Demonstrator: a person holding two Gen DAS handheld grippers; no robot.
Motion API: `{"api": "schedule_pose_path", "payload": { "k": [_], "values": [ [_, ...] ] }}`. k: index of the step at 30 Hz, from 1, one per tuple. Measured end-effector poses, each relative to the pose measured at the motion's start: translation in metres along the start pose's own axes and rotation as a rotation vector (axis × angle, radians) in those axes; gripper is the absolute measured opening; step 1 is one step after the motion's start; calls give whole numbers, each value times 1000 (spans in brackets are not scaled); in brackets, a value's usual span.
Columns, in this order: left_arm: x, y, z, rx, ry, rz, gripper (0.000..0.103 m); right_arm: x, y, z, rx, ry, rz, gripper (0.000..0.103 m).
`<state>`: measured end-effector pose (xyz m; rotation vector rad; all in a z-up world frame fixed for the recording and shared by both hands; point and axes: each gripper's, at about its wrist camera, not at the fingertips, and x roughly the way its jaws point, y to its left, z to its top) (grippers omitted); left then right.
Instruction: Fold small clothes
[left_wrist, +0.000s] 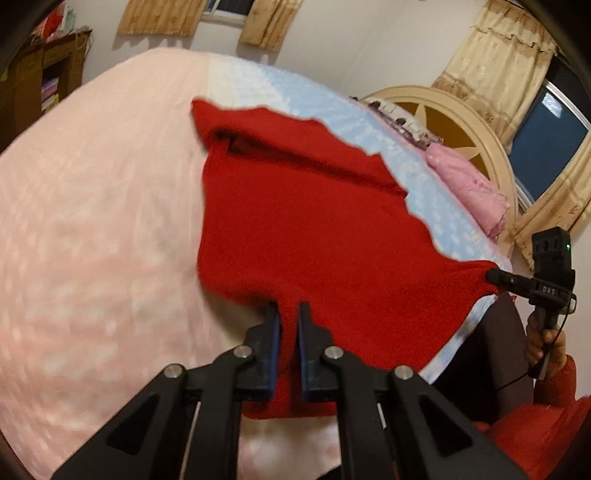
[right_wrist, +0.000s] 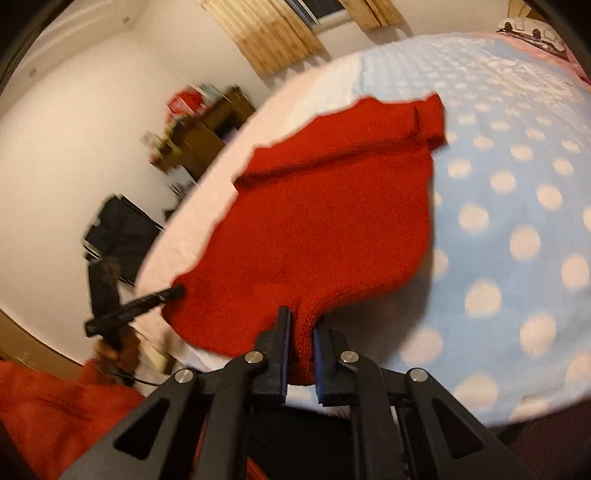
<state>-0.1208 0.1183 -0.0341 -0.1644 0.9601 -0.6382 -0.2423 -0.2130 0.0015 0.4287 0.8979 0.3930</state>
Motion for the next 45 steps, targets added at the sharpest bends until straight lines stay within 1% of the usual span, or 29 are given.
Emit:
{"api": "schedule_pose_path", "payload": {
  "k": [1,3,4,8,10,11,12,14,16,17,20,22,24,25,27,30,32,33,34,35,36,38,39,40,41,42,43,44,45],
  "values": [
    [0,-3,14,5,-7,-2,8,0,1,10,2,-9,18,10],
    [2,-5,30,6,-13,-5,8,1,-2,28,14,-23,55,10],
    [4,-5,45,1,-18,-9,8,1,-4,39,16,-31,69,10],
    [16,-4,88,-19,-24,-7,8,9,-12,90,16,-61,74,10],
    [25,-2,112,-20,-42,18,8,12,-24,114,42,-72,89,10],
    [30,-1,121,-25,-48,22,8,16,-32,131,65,-85,92,10],
    [35,2,132,-38,-52,23,8,18,-38,139,78,-92,94,10],
    [52,8,155,-72,-55,23,8,32,-57,165,131,-113,83,10],
    [73,13,176,-79,-54,58,8,43,-72,181,159,-120,71,10],
    [84,16,185,-74,-49,77,8,56,-84,193,178,-121,57,10],
    [115,24,203,-84,-33,113,8,83,-114,211,232,-124,45,10],
    [134,34,213,-105,-13,131,8,99,-132,219,262,-132,53,10],
    [151,46,222,-139,2,132,8,109,-148,226,307,-151,65,10],
    [158,50,228,-155,6,132,8,115,-160,230,346,-174,88,10],
    [166,57,238,-181,2,137,8,123,-173,238,387,-197,124,10],
    [174,62,253,-196,-6,147,9,135,-181,253,389,-193,108,10],
    [180,70,259,-240,-3,155,12,145,-187,264,408,-194,113,11],
    [183,76,262,-271,-1,157,12,150,-193,267,438,-196,120,11],
    [185,80,264,-291,2,158,16,154,-197,267,463,-192,125,12],
    [186,87,265,-322,1,162,24,161,-207,268,521,-171,124,20],
    [185,93,265,-346,-11,160,27,163,-212,268,543,-173,139,27],
    [180,102,267,-378,-45,142,51,161,-219,267,554,-217,171,67],
    [174,107,267,-394,-67,136,56,156,-223,266,571,-256,172,70],
    [170,110,268,-401,-83,140,58,152,-228,264,588,-287,196,71],
    [161,114,268,-408,-109,160,58,148,-233,263,605,-308,217,71],
    [157,114,268,-407,-118,175,58,141,-236,260,627,-339,220,71],
    [147,111,267,-382,-126,195,58,134,-235,257,632,-354,199,71],
    [142,105,266,-344,-123,207,58,128,-231,256,609,-353,185,71],
    [136,93,264,-265,-114,232,58,124,-224,256,570,-336,177,71]
  ]
}}
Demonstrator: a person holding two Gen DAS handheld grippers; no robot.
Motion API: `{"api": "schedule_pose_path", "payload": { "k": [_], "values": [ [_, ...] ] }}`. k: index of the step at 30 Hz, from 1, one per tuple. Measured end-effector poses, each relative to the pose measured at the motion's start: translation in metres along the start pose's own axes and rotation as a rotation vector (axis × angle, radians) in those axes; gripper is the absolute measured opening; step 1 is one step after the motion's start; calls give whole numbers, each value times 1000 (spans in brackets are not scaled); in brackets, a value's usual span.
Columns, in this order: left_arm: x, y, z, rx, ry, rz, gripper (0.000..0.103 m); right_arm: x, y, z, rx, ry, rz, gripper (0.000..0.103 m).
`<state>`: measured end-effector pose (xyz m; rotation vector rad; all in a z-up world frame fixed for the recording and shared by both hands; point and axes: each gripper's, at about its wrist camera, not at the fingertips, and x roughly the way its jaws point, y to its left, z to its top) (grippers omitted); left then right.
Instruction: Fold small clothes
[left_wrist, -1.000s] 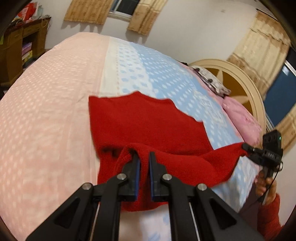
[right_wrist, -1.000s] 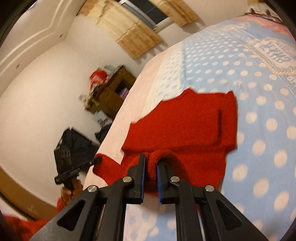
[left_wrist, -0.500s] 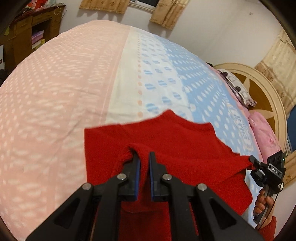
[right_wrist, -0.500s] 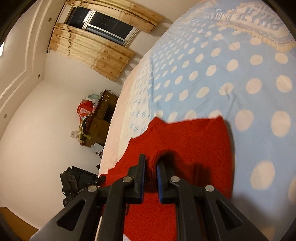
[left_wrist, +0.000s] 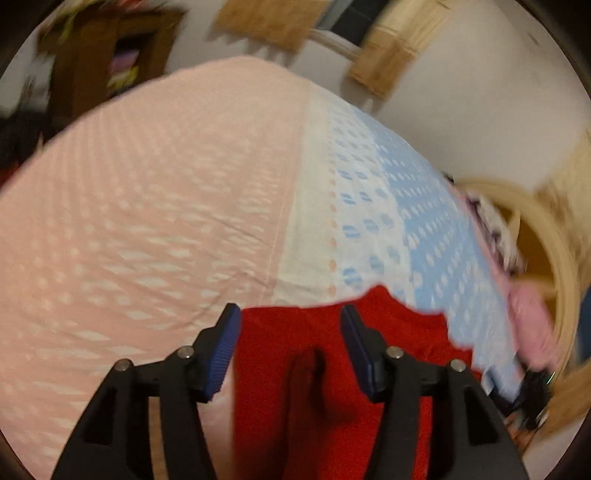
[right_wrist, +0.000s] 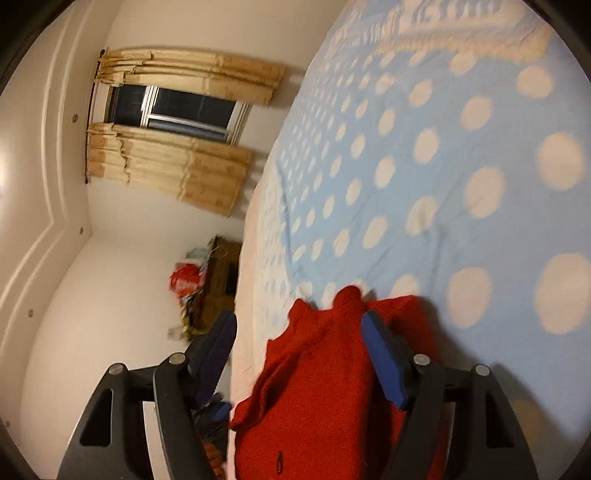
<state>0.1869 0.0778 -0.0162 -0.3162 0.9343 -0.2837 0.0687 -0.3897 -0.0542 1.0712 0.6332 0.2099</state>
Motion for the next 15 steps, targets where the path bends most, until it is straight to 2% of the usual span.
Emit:
{"api": "schedule_pose_path", "payload": {
  "k": [3,6,8,10,13,15],
  "values": [
    [-18,-26,-22,202,-11,49,58,2,37,-26,-226,103,-100,71],
    [-18,-46,-43,296,33,9,63,13,74,-65,-470,158,-213,70],
    [-6,-59,-52,348,64,38,66,29,99,-99,-658,192,-295,70],
    [8,-72,-60,405,88,85,66,43,109,-121,-753,213,-334,70],
    [32,-84,-64,456,122,124,66,56,104,-137,-796,224,-369,70],
    [53,-88,-56,474,122,226,66,67,91,-149,-843,223,-438,70]
  ]
}}
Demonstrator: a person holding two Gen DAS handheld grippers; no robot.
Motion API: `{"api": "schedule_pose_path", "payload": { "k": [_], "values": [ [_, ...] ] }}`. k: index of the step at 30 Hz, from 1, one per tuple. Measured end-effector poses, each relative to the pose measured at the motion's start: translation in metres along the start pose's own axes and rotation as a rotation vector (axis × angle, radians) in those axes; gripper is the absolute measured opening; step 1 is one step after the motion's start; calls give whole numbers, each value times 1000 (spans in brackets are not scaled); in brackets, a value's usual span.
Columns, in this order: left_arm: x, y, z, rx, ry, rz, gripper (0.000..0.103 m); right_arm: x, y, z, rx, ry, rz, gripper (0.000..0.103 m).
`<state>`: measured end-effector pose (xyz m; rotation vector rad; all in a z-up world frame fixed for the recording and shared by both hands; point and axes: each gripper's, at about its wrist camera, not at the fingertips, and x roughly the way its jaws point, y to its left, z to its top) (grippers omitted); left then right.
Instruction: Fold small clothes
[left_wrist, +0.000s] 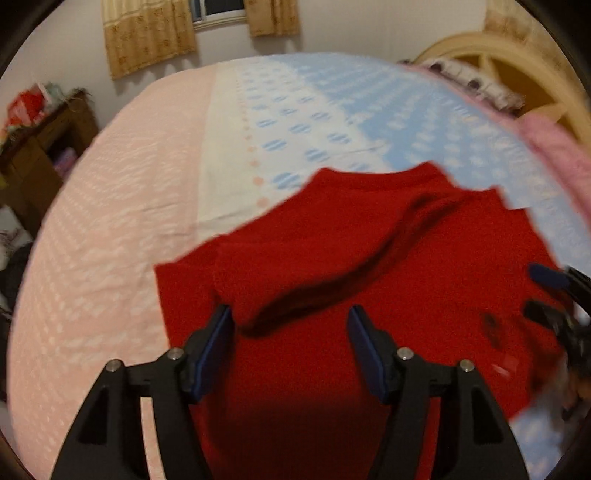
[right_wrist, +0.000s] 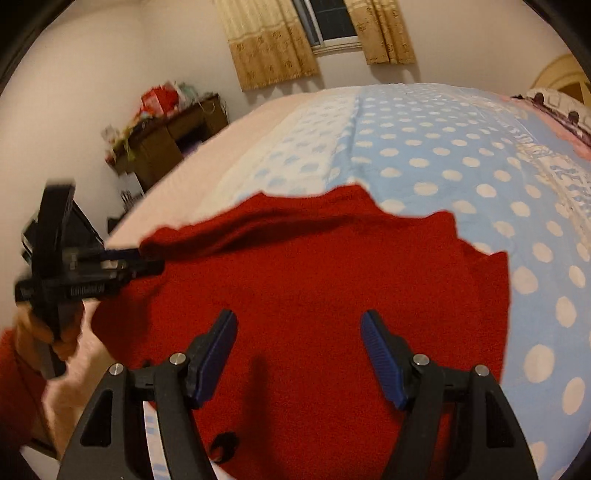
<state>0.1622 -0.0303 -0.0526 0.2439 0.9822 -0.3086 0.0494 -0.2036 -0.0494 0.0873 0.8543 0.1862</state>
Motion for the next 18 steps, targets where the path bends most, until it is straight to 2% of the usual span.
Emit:
{"api": "schedule_pose_path", "payload": {
  "k": [2,5,8,11,14,18],
  "values": [
    [12,6,12,-24,7,49,66,3,2,-14,-55,-42,-42,70],
    [20,34,36,-133,-6,111,67,2,5,-17,-90,-53,-77,70],
    [12,61,41,-249,-29,60,67,3,1,-18,-79,-63,-63,70],
    [-6,72,26,-284,-54,8,67,3,2,-19,-78,-71,-60,71],
    [-27,71,-8,-308,-77,-46,67,5,7,-20,-98,-74,-80,71],
    [-43,50,-47,-326,-99,-41,67,3,9,-23,-98,-77,-80,72]
  ]
}}
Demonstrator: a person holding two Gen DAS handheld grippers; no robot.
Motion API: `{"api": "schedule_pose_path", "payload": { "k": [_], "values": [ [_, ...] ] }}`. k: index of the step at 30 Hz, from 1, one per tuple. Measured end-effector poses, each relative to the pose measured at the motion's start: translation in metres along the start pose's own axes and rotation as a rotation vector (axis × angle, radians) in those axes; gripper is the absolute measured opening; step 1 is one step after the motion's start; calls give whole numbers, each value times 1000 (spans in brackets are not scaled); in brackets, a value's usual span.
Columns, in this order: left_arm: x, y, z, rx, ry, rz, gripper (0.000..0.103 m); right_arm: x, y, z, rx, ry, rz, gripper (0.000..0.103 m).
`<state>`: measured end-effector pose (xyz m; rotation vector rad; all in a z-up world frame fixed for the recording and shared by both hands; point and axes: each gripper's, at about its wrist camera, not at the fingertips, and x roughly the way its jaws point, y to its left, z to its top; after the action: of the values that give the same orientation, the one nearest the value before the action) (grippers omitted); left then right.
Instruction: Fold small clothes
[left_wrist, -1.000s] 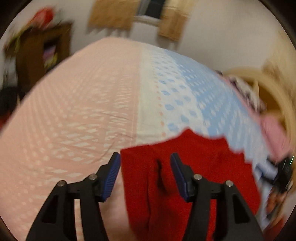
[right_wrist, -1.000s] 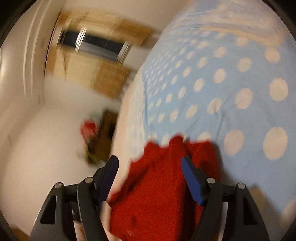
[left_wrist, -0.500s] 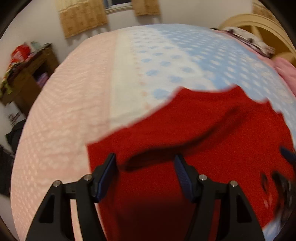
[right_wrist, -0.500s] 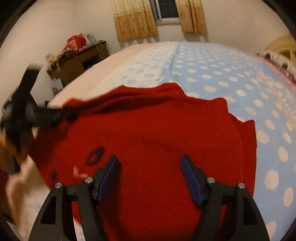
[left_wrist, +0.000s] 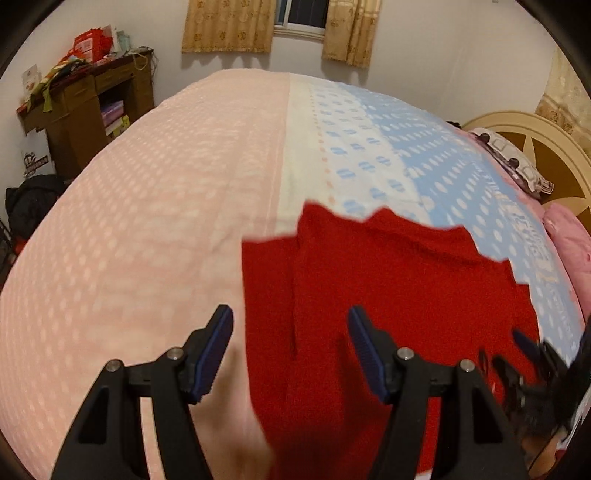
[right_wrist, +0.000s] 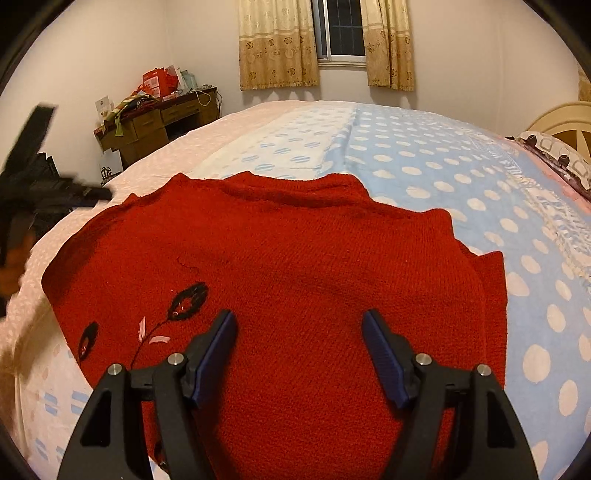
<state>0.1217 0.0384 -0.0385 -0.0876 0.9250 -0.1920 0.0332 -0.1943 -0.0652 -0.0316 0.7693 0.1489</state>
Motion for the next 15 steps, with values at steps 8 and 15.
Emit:
{"api": "schedule_pose_path", "payload": {
  "k": [8,15],
  "values": [
    [11,16,-43,-191,2,-1,80,0,-1,0,4,1,21,76],
    [-30,22,-62,-302,-127,22,80,1,0,-1,-1,-1,16,76]
  ]
}}
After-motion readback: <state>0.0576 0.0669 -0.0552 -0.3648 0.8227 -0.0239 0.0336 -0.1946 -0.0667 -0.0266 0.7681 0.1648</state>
